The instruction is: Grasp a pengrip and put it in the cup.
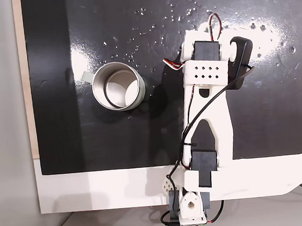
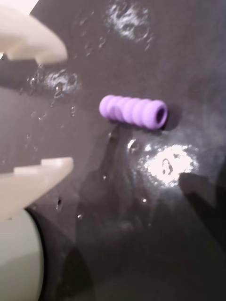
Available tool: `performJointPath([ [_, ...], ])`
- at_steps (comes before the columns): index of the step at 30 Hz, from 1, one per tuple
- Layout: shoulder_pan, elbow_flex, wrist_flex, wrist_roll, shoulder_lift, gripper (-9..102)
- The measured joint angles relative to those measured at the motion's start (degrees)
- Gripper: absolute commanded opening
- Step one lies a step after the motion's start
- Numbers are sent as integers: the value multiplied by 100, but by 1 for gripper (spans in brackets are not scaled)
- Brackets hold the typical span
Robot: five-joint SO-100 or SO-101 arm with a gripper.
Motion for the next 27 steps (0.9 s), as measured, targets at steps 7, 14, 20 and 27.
performJointPath([
  [7, 149, -589, 255, 0, -562, 26],
  [14, 176, -914, 343, 0, -1037, 25],
  [20, 53, -932, 334, 0, -1283, 25],
  [27, 62, -1239, 299, 0, -1600, 25],
])
